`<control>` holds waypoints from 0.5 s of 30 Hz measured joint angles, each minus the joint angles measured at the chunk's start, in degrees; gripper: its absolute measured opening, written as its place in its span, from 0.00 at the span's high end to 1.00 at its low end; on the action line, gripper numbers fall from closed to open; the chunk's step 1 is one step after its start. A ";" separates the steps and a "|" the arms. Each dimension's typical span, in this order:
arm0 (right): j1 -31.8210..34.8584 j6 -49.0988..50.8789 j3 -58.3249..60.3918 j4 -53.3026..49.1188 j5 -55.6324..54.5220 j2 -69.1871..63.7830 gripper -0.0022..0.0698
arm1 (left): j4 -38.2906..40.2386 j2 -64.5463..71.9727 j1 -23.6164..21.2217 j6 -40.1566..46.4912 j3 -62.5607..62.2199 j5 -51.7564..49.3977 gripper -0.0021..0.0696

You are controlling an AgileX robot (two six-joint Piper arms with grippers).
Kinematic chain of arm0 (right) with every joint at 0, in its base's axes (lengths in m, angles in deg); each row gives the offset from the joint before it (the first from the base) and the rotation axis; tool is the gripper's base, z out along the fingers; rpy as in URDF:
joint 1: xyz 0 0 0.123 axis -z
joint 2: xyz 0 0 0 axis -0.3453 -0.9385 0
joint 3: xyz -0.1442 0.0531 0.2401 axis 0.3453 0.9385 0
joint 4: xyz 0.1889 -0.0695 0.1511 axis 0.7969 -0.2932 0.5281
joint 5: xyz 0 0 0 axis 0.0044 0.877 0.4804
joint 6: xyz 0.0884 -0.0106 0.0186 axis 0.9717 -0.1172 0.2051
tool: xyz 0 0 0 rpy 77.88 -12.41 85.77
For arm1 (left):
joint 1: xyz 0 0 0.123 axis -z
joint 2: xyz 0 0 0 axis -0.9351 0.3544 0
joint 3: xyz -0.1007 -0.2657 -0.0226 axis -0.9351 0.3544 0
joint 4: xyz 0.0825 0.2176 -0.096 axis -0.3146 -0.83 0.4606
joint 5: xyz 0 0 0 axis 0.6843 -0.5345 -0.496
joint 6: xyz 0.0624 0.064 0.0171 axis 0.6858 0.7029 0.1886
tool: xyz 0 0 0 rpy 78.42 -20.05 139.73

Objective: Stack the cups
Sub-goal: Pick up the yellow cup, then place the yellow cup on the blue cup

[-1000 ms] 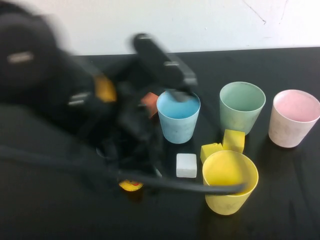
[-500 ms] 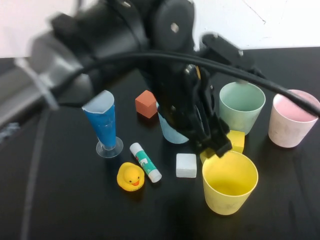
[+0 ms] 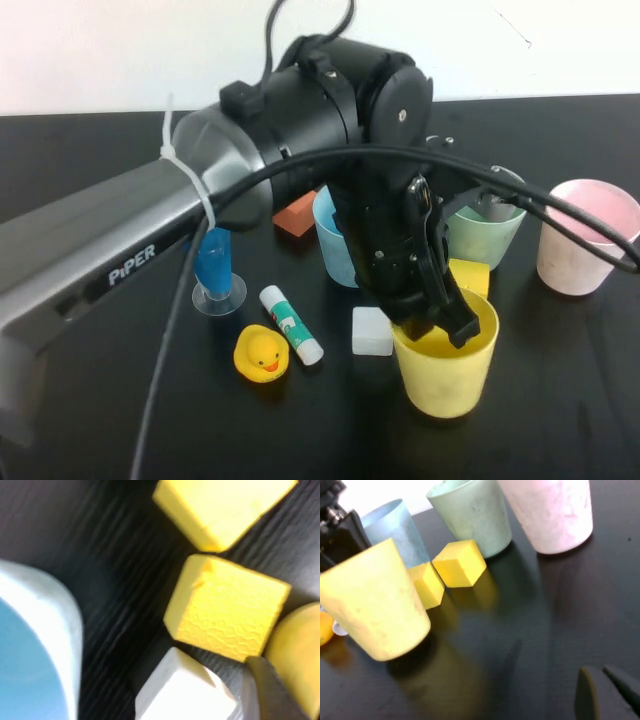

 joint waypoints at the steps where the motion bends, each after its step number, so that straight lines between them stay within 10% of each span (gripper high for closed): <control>1: 0.00 -0.09 0.00 0.13 0.00 0.00 0.97 | 0.00 -0.36 0.00 0.24 0.00 0.00 0.90; 15: 0.00 -0.70 0.00 0.50 0.00 0.00 0.97 | -17.17 -14.19 -0.81 -7.73 -9.01 -0.57 0.95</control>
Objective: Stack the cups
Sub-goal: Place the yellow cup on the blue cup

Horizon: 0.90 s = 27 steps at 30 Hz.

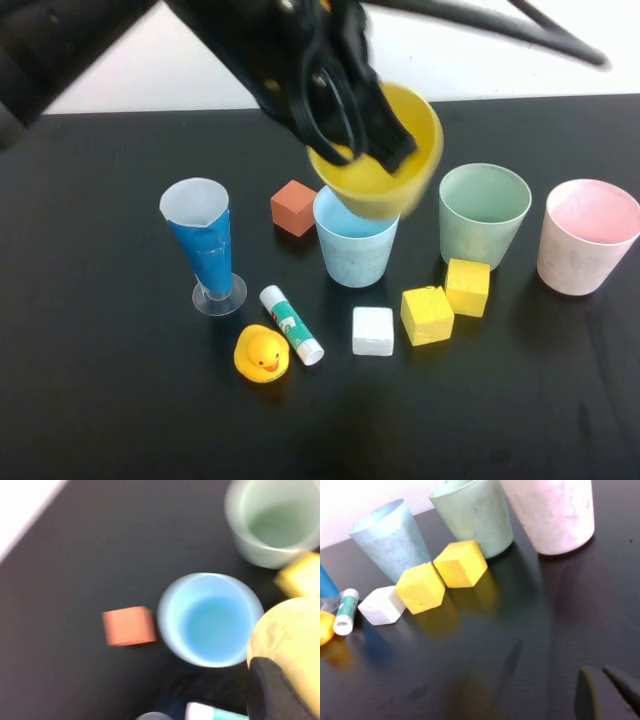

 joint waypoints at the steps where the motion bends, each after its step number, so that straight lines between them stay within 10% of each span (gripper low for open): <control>1: 0.00 0.00 0.00 0.00 0.00 0.00 0.97 | -0.65 0.00 -0.73 -0.89 -0.26 0.00 0.95; 27: 0.00 -0.13 0.00 0.43 0.00 0.00 0.97 | 3.33 11.26 -7.61 -2.69 -0.26 5.52 0.84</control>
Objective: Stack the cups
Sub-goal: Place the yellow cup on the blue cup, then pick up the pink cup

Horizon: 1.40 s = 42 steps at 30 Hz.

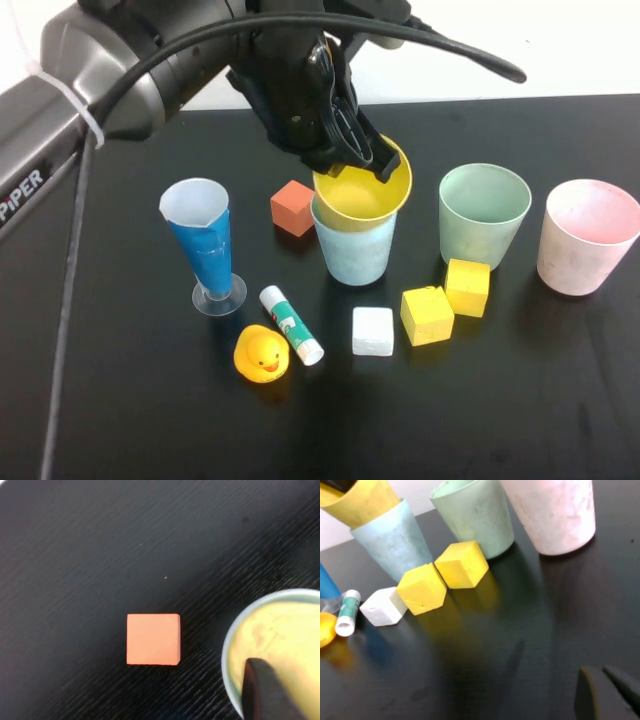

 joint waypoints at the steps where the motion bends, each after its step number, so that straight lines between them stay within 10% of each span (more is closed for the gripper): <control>1: 0.00 0.00 0.00 0.00 0.00 0.00 0.97 | 0.14 0.10 0.00 0.00 0.00 0.00 0.81; 8: 0.00 0.00 0.00 1.10 0.12 0.00 0.97 | -1.08 -0.45 0.00 0.00 0.00 0.13 0.66; 15: 0.00 0.00 -2.06 1.23 3.42 0.00 0.97 | -0.47 -7.91 0.00 4.45 0.00 -0.38 0.91; 22: 0.00 -0.11 -13.38 -10.08 11.56 -11.91 0.97 | 8.37 -19.34 0.00 9.83 3.27 -1.94 0.97; 42: 0.00 -6.00 -65.41 -36.33 38.89 -58.51 0.97 | -1.95 -60.09 0.00 -3.07 64.94 15.51 0.97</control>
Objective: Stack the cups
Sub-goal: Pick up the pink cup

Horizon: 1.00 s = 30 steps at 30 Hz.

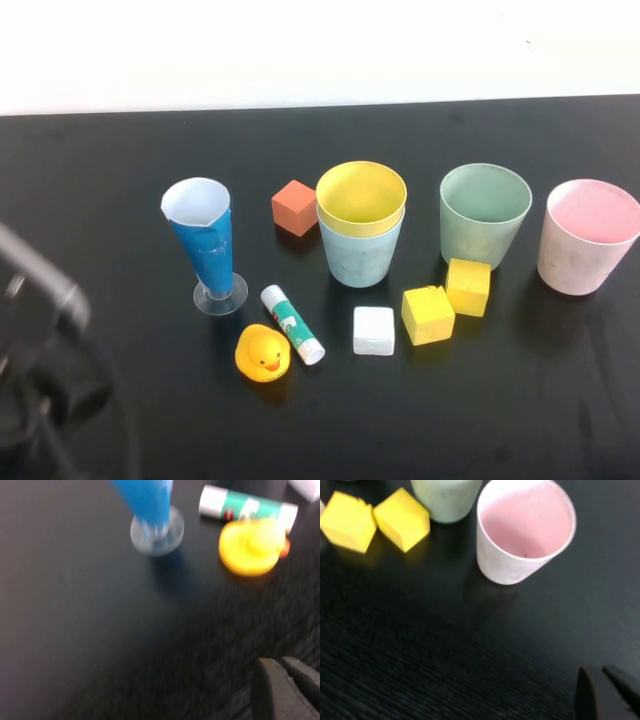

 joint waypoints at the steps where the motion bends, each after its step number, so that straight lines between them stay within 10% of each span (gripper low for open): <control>1: 0.00 -0.58 -2.24 0.01 1.92 -2.46 0.97 | 0.00 -1.55 0.00 -0.25 1.49 0.19 0.97; 9: -2.58 -1.98 -17.50 -0.58 10.90 -19.01 0.90 | 0.00 -9.12 0.00 -1.29 9.39 1.74 0.97; 17: -4.56 -1.98 -30.26 -1.78 11.03 -34.49 0.48 | -1.56 -9.41 0.00 -1.43 9.62 2.42 0.97; 22: -4.56 -0.62 -32.97 -2.68 10.91 -42.29 0.38 | -2.58 -9.41 0.00 -1.43 9.62 2.42 0.97; 26: -4.56 -0.24 -32.97 -2.57 10.79 -47.00 0.46 | -3.95 -9.41 0.00 -1.43 9.62 2.54 0.97; 30: -4.56 -0.45 -32.97 -1.67 10.69 -48.39 0.79 | -4.91 -9.41 0.00 -1.43 9.62 2.54 0.97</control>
